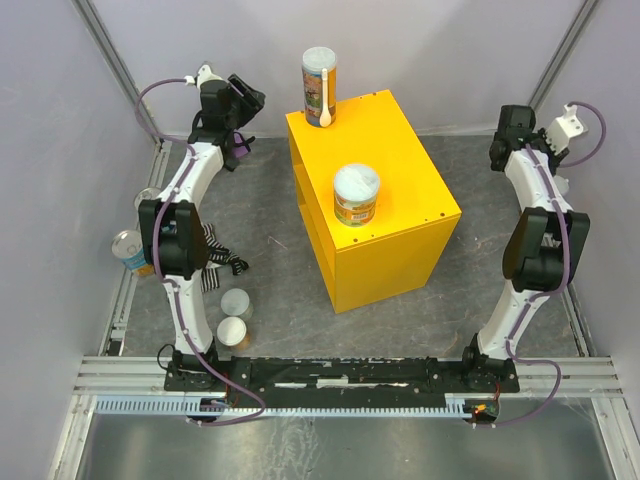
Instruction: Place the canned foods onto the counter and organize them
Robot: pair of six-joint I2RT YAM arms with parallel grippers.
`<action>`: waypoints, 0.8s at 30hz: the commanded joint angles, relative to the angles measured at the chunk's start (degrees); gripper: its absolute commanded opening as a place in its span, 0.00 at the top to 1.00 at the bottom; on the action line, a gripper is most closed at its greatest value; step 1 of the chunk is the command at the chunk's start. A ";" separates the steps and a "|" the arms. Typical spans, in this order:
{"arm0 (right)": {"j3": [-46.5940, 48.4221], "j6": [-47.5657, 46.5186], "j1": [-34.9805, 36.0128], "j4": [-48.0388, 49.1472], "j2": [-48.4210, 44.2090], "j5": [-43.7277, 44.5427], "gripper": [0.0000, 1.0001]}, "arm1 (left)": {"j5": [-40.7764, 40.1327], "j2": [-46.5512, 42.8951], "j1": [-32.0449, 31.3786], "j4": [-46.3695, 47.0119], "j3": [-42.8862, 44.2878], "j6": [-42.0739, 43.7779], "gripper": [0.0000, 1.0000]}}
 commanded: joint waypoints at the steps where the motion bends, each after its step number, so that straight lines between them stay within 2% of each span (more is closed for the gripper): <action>1: 0.02 -7.49 -1.78 8.26 0.27 2.81 0.74 | -1.13 -5.22 -0.03 4.34 -1.35 0.47 0.33; 2: -0.45 -8.14 -2.21 9.58 0.16 1.98 0.80 | -1.12 -5.22 -0.03 4.35 -1.44 0.52 0.33; 4: -1.24 -8.50 -3.35 10.86 -0.10 0.24 0.97 | -1.11 -5.15 -0.06 4.27 -1.45 0.50 0.33; 5: -1.43 -8.36 -3.82 11.11 -0.36 -0.18 0.99 | -1.11 -5.11 -0.11 4.27 -1.46 0.48 0.33; 10: -2.71 -12.70 -4.49 14.83 -0.83 -1.02 0.99 | -1.43 -5.00 -0.07 4.26 -1.50 0.58 0.33; 15: -2.71 -15.91 -4.85 17.50 0.10 1.70 0.99 | -1.67 -5.04 -0.04 4.75 -1.75 0.88 0.33; 24: -5.54 -16.36 -6.23 23.47 -0.73 1.15 0.99 | -1.00 -4.62 0.26 5.63 -2.02 0.91 0.33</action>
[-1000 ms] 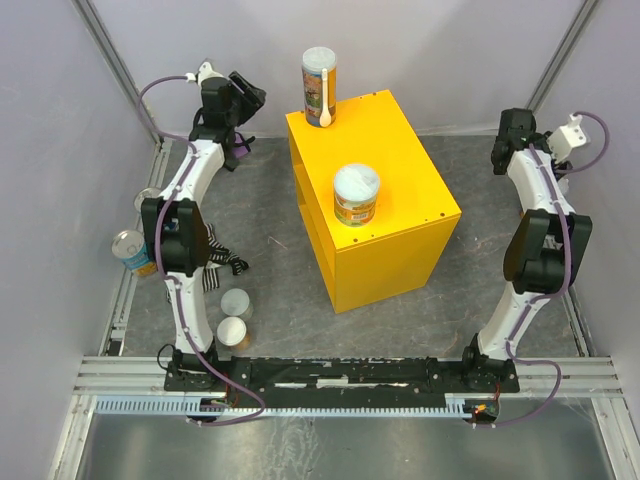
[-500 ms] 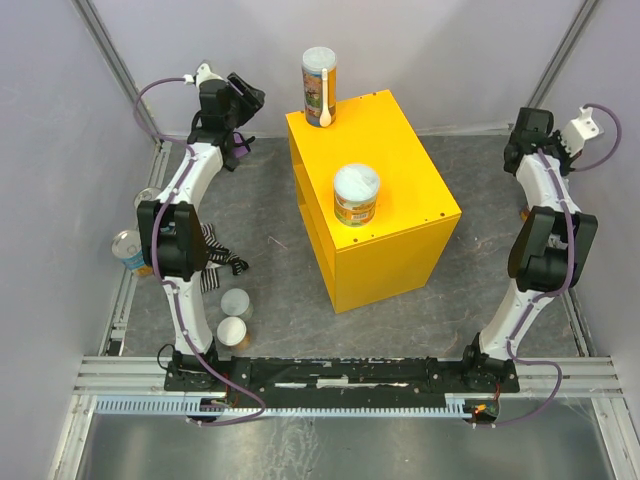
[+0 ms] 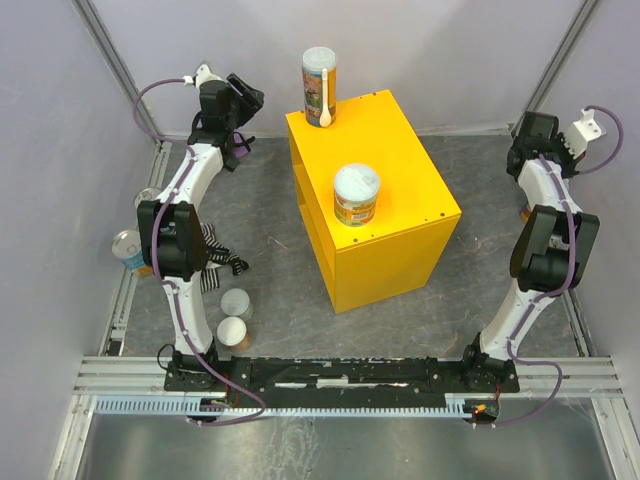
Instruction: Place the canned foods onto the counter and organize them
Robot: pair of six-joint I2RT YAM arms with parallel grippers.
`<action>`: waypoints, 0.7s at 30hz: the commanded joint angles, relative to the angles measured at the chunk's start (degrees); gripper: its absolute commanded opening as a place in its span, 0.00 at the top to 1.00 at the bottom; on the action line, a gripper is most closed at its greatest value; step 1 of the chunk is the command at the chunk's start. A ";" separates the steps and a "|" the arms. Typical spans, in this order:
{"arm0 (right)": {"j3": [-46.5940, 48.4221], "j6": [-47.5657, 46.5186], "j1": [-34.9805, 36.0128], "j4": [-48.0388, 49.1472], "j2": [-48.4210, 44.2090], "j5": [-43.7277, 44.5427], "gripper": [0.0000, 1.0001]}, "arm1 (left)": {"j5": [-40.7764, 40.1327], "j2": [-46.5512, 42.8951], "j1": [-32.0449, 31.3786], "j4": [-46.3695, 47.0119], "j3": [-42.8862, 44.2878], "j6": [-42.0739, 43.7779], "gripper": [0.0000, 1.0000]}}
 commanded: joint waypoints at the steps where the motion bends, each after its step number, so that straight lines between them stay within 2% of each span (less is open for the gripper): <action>1: 0.50 -1.04 -0.68 4.35 -0.59 1.60 0.99 | 0.04 -3.02 0.45 3.71 0.04 0.89 0.33; 4: 2.95 0.77 -1.46 0.29 0.05 -0.87 0.99 | 0.21 -3.40 0.81 3.98 -0.42 0.89 0.33; 14: -0.66 -6.48 -3.63 5.84 -1.88 -12.46 0.99 | -0.06 -3.95 1.17 4.99 -1.26 0.74 0.33; 18: -4.26 -12.00 -3.60 11.13 -3.21 -16.78 0.99 | 0.66 -3.82 1.66 5.73 -1.66 0.27 0.33; 21: -10.61 -12.35 -3.50 20.06 -5.48 -17.70 0.99 | 0.97 -4.18 2.03 6.86 -3.09 -0.53 0.33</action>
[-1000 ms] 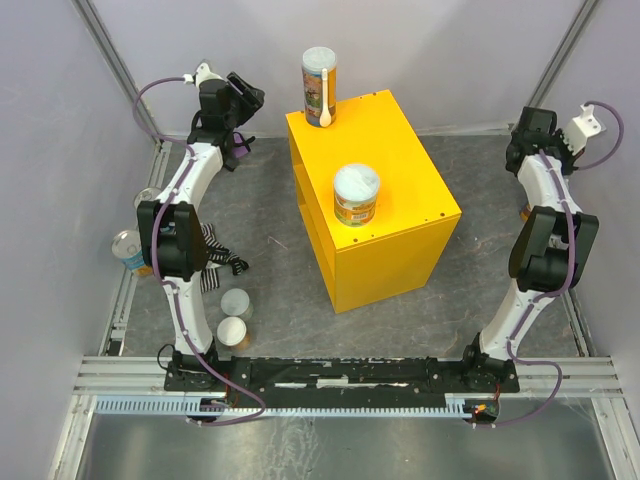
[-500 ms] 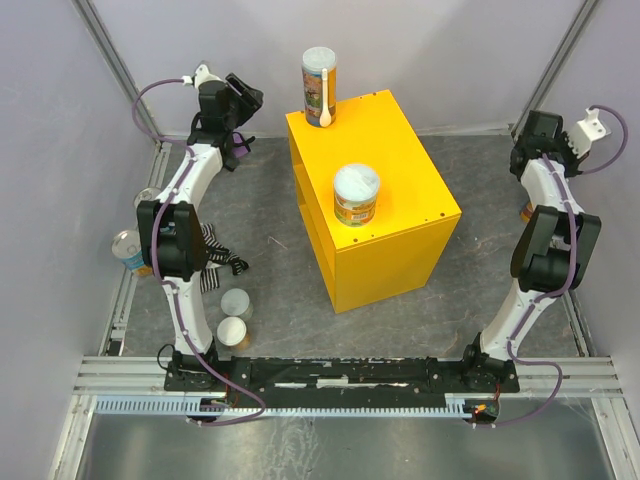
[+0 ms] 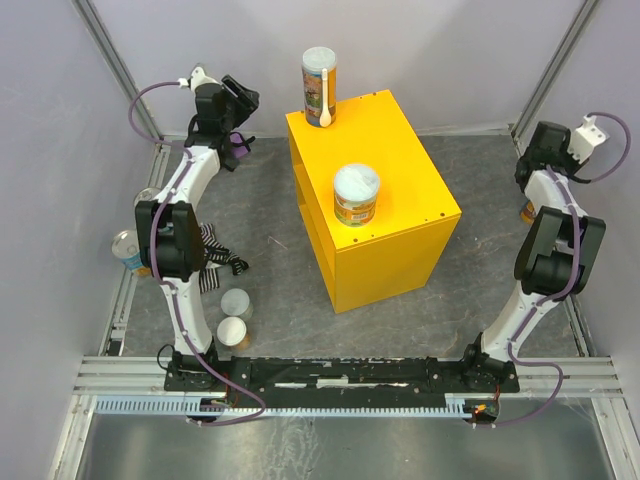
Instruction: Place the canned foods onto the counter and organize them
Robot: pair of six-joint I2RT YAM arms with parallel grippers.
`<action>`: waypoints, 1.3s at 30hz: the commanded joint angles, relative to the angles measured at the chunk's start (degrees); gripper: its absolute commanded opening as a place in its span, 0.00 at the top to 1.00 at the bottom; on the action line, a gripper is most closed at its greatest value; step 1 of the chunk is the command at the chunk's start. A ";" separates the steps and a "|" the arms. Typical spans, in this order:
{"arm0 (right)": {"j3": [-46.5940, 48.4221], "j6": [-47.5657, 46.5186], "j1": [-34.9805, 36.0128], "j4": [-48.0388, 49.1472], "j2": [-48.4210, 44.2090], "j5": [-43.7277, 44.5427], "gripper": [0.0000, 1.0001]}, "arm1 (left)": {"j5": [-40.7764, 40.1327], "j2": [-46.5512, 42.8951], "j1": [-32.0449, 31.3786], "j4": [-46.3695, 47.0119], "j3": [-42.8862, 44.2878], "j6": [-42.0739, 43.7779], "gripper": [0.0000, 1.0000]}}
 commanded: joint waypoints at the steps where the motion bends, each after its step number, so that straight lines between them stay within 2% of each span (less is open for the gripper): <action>1: -7.10 -3.02 0.09 13.39 -5.24 -3.61 0.99 | 0.92 -4.12 0.88 4.31 -1.74 -0.57 0.33; 5: -12.61 4.51 -0.15 21.44 -6.67 0.06 0.99 | 0.84 -4.79 1.15 4.51 -2.50 -0.09 0.33; 8: -14.77 4.59 -0.14 25.11 -6.93 0.31 0.99 | 0.89 -4.86 1.11 4.32 -2.55 0.17 0.33; 10: -16.75 3.60 -0.09 29.61 -6.96 0.12 0.99 | 0.93 -4.91 0.92 4.13 -2.65 0.34 0.33; 18: -16.19 1.43 0.01 35.34 -4.29 -0.09 0.99 | 0.92 -5.47 0.51 3.69 -3.05 0.93 0.33; 21: -16.78 -2.95 0.64 39.86 -3.47 -0.97 0.99 | 0.81 -5.96 0.57 3.84 -3.63 1.21 0.33; 33: -15.37 -6.21 1.68 39.22 -2.64 -0.62 0.99 | 2.12 -7.21 1.19 7.38 -8.10 -0.08 0.33; 39: -15.69 -10.93 2.25 43.67 -1.61 -1.62 0.99 | 1.77 -8.76 1.11 7.72 -9.59 1.05 0.33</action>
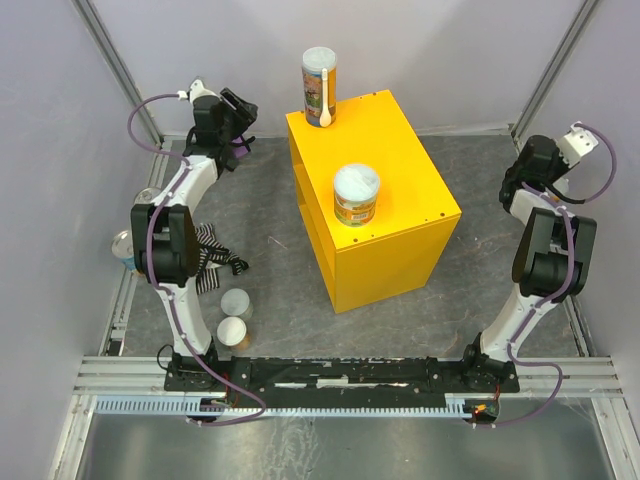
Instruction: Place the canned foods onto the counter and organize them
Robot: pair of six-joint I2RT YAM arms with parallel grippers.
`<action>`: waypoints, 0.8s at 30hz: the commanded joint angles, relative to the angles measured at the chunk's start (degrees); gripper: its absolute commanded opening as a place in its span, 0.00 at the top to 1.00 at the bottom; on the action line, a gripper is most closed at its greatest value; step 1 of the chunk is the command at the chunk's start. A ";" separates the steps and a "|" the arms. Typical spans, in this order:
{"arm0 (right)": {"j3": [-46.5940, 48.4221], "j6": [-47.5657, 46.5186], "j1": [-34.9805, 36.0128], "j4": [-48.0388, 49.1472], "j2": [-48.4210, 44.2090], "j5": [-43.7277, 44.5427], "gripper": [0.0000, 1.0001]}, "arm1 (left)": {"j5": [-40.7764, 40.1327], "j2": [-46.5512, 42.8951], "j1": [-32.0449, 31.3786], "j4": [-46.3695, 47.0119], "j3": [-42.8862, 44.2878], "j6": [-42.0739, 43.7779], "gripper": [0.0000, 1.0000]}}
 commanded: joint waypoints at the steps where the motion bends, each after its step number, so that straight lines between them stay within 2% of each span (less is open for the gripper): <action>1: 1.00 -3.83 0.29 5.35 0.62 -0.32 0.99 | 0.31 -5.68 0.34 4.13 -0.92 1.25 0.33; 8: 3.06 0.78 -0.46 -0.45 0.05 0.40 0.99 | 0.36 -7.42 0.75 6.13 -2.48 1.78 0.33; 13: 4.98 6.51 -1.46 -9.70 -1.38 1.18 0.99 | -0.70 -8.62 1.33 5.44 -2.18 2.80 0.33; 19: 4.12 8.25 -3.13 -20.16 -6.38 1.58 0.96 | -0.57 -8.13 1.92 4.34 0.24 3.64 0.33; 22: 3.42 8.90 -4.62 -25.32 -9.15 0.88 0.98 | -0.60 -8.28 1.94 4.22 -0.16 3.44 0.33; 24: 4.47 8.14 -5.37 -29.62 -10.03 1.28 0.92 | -0.63 -8.45 1.95 4.20 -0.30 3.63 0.33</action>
